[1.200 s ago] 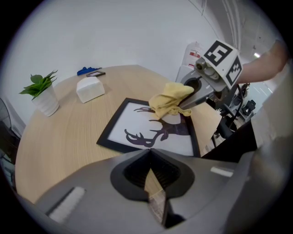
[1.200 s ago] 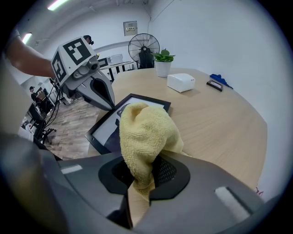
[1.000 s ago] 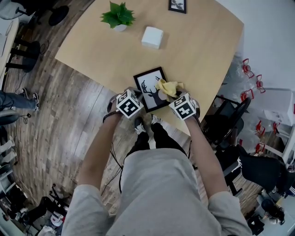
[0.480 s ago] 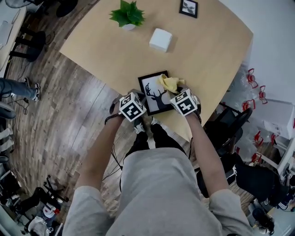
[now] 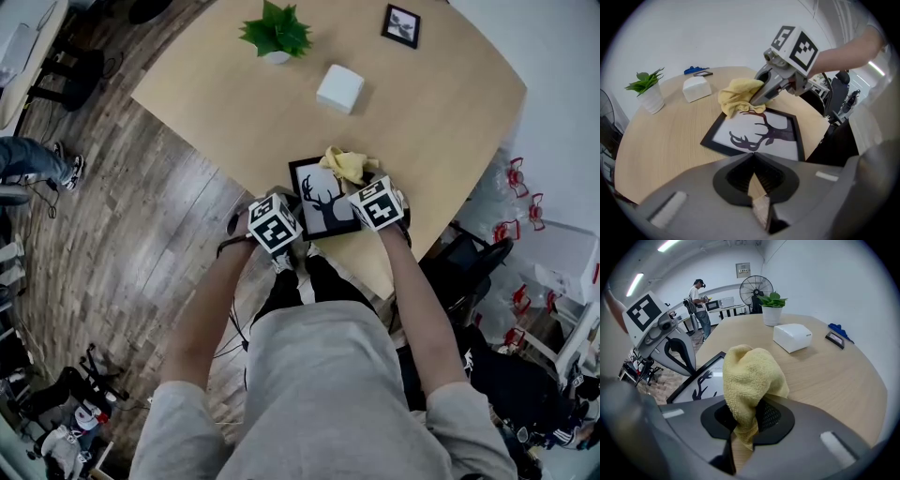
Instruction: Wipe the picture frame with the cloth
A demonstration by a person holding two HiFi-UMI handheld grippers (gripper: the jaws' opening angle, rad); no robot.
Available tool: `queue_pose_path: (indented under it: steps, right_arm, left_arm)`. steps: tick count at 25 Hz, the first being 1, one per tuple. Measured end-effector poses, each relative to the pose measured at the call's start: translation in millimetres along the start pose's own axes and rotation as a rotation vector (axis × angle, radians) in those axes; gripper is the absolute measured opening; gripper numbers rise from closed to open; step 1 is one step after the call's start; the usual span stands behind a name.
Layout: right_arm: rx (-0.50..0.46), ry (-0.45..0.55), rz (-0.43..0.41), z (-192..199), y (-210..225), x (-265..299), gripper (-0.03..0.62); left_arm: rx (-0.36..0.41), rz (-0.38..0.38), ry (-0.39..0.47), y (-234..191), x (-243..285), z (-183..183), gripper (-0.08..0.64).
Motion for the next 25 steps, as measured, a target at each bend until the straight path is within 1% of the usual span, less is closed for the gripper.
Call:
queue_pose_path:
  steps: [3, 12, 25]
  right_arm:
    - [-0.016, 0.005, 0.005, -12, 4, -2, 0.054]
    - [-0.034, -0.002, -0.01, -28, 14, 7, 0.055]
    - [-0.035, 0.021, -0.013, -36, 21, 15, 0.055]
  left_arm:
    - [-0.012, -0.002, 0.005, 0, 0, 0, 0.054]
    - [-0.023, -0.017, -0.004, 2, 0, 0, 0.054]
    - [-0.052, -0.061, 0.005, 4, 0, 1, 0.054]
Point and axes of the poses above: the fingertips, and each gripper's own axes: x forward along the fingers, y to its right, z out of its underside, the point moved 10 cm from there along -x, backward along the fingers, and after that the axes turned 10 degrees about y, right-handed, at the moved point
